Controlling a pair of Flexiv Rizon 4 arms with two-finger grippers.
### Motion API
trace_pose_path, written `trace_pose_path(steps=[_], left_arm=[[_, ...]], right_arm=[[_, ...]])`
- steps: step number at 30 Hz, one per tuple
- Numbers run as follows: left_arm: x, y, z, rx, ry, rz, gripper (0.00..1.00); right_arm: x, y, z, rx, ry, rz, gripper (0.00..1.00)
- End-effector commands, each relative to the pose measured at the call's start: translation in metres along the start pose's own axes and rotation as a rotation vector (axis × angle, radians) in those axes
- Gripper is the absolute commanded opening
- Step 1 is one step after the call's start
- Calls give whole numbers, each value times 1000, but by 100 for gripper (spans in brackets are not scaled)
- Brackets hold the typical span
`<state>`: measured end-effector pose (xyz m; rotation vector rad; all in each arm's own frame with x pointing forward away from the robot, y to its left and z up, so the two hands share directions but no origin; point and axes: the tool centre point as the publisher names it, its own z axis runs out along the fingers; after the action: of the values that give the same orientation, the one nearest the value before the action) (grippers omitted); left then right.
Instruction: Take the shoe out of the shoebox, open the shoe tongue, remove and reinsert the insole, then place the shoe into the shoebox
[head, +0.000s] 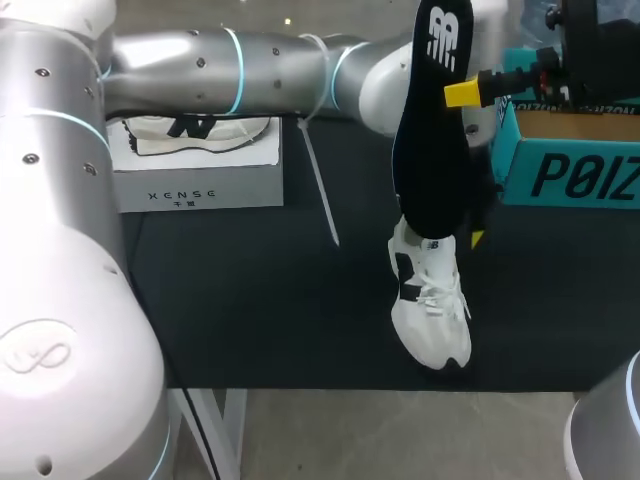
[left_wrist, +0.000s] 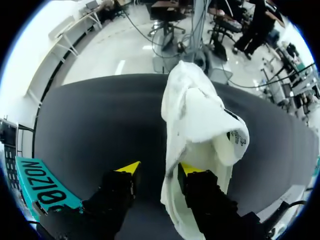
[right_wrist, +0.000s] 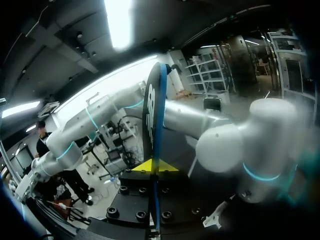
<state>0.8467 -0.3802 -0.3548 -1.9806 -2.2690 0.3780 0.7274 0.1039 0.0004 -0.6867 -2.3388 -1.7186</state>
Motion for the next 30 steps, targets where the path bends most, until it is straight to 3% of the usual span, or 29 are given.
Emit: trace_pose_path(steps=[1, 9, 16, 21, 30], left_arm=[[12, 3, -23, 4, -93, -17, 100], [20, 32, -69, -38, -354, -124, 100], [59, 46, -103, -36, -665, -233, 100], [95, 46, -108, 33, -844, -307, 100], [147, 44, -94, 58, -953, -455, 100]], right_arm=[[-2, 1, 2, 3, 2, 1, 0], [-2, 1, 2, 3, 2, 1, 0], [-2, 1, 2, 3, 2, 1, 0], [-2, 1, 2, 3, 2, 1, 0], [-2, 1, 2, 3, 2, 1, 0]])
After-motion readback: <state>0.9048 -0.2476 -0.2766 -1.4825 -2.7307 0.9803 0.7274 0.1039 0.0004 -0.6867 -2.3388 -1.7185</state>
